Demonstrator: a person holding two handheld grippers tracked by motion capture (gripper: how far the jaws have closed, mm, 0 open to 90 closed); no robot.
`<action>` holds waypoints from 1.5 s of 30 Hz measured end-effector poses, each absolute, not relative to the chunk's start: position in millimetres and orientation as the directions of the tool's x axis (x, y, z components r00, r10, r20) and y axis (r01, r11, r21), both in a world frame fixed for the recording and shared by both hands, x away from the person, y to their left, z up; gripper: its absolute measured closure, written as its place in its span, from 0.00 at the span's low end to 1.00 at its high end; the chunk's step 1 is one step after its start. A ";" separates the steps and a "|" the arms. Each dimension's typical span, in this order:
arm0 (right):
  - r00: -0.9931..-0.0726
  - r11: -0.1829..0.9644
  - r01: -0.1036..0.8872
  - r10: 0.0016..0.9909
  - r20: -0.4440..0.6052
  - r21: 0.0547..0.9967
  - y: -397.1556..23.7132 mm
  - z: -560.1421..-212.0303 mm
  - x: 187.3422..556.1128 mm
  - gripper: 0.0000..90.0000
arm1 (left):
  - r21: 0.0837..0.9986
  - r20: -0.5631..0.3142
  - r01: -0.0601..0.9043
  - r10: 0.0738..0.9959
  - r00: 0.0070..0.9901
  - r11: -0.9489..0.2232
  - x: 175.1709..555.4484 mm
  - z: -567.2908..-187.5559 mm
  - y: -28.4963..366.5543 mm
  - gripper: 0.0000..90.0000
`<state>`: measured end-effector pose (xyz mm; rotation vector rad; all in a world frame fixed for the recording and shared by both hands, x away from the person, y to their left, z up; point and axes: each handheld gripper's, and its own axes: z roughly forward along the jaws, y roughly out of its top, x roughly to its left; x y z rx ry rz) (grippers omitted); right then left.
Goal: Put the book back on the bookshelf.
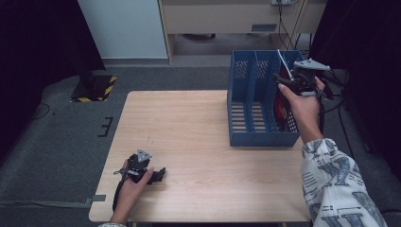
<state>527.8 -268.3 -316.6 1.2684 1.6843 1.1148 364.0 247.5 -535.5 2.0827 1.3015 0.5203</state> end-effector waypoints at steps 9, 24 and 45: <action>-0.260 0.134 0.324 0.964 -0.047 0.936 -268.9 -317.7 526.8 0.21 | 0.684 0.004 0.655 0.899 0.437 -0.322 364.0 -535.5 247.3 0.00; -0.266 0.121 0.298 0.963 -0.039 0.947 -280.3 -326.0 514.2 0.08 | 0.684 0.004 0.655 0.900 0.437 -0.321 364.0 -535.6 246.9 0.00; -0.294 0.191 0.302 0.951 -0.099 0.934 -284.6 -339.9 489.7 0.06 | 0.685 0.004 0.654 0.899 0.437 -0.321 364.1 -535.6 246.4 0.00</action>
